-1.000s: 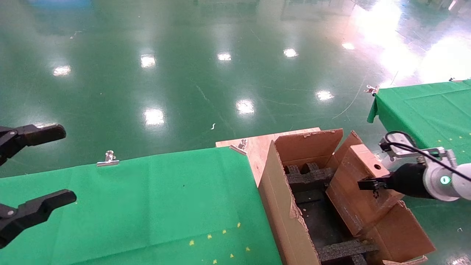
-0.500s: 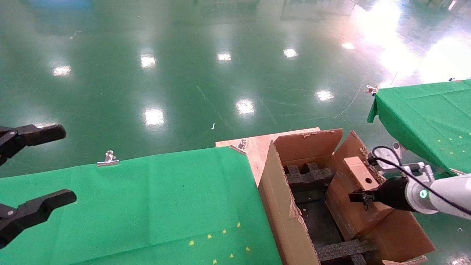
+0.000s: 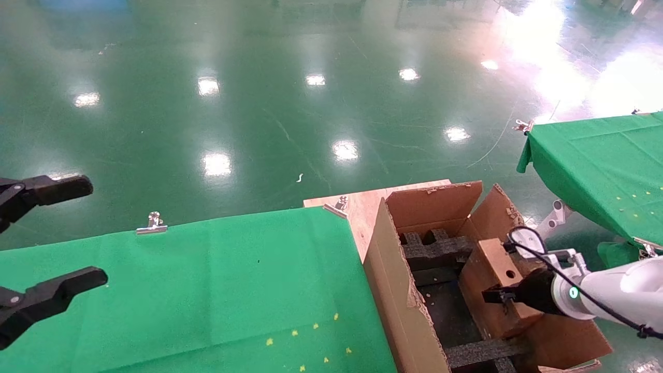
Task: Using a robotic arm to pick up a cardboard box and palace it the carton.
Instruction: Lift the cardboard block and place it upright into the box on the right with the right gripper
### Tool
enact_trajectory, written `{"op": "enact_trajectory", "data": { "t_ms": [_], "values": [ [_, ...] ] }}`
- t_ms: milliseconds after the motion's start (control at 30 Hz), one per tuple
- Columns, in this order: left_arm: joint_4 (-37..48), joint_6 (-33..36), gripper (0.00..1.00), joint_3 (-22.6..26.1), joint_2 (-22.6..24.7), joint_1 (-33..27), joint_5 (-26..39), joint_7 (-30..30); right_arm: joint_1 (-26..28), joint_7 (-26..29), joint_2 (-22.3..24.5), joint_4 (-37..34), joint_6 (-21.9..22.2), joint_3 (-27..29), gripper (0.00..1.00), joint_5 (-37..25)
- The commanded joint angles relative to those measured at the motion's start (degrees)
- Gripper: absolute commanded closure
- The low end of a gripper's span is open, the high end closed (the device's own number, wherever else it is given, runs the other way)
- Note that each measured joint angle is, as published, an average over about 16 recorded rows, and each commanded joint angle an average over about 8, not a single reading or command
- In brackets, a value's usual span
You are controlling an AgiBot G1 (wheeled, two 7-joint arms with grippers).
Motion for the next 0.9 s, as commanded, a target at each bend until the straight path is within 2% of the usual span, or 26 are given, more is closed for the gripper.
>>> {"op": "enact_trajectory", "data": {
  "t_ms": [33, 367, 867, 900],
  "values": [
    [0.0, 0.0, 0.0, 0.0, 0.0, 0.0, 0.0, 0.0, -0.62, 0.77, -0.43, -0.17, 0.13, -0.23, 1.0, -0.77],
    [0.0, 0.0, 0.0, 0.0, 0.0, 0.0, 0.0, 0.0, -2.74, 0.97, -3.13, -3.95, 1.7, -1.15, 1.0, -2.07],
    [0.0, 0.0, 0.0, 0.0, 0.0, 0.0, 0.0, 0.0, -4.51, -3.83, -6.54, -10.12, 4.59, -2.52, 1.0, 0.68],
    [0.0, 0.0, 0.0, 0.0, 0.0, 0.0, 0.0, 0.0, -4.54, -4.11, -6.63, -10.28, 4.66, -2.57, 0.97, 0.92]
  ]
}}
